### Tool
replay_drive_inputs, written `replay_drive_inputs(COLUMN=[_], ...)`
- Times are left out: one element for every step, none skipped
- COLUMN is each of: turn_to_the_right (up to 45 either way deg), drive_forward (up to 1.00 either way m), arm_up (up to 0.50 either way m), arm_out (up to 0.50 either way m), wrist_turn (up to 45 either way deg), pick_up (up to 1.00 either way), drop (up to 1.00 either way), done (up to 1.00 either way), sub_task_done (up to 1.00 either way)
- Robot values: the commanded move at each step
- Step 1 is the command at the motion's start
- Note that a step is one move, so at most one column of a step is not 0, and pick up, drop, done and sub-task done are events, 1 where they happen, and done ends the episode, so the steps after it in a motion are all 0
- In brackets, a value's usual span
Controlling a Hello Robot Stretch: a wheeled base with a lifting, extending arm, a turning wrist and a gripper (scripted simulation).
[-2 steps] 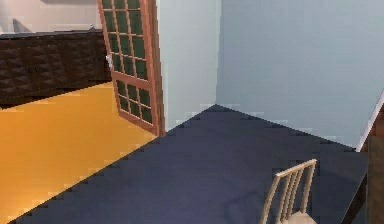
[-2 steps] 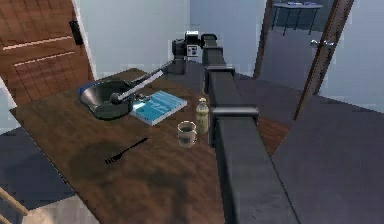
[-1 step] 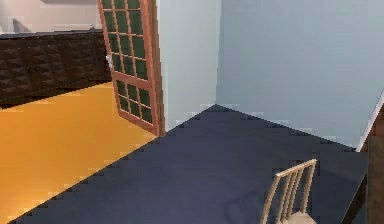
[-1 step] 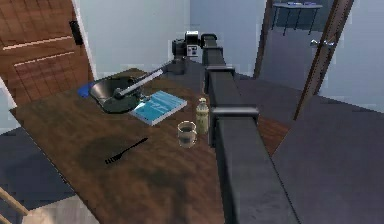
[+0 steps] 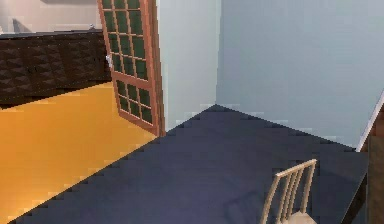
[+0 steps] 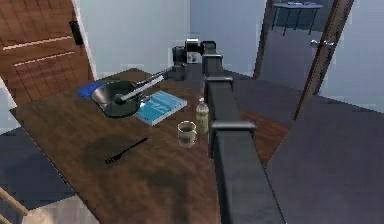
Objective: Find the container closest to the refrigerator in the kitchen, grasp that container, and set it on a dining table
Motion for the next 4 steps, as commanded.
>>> replay_drive_inputs(turn_to_the_right=[0.0, 0.0, 0.0, 0.0], drive_forward=[0.00, 0.00, 0.00, 0.00], arm_up=[-0.32, 0.00, 0.02, 0.00], arm_out=[0.00, 0.00, 0.00, -0.08], wrist_turn=[0.0, 0.0, 0.0, 0.0], pick_up=[0.00, 0.00, 0.00, 0.00], drop=[0.00, 1.00, 0.00, 0.00], done=[0.00, 0.00, 0.00, 0.00], sub_task_done=[0.00, 0.00, 0.00, 0.00])
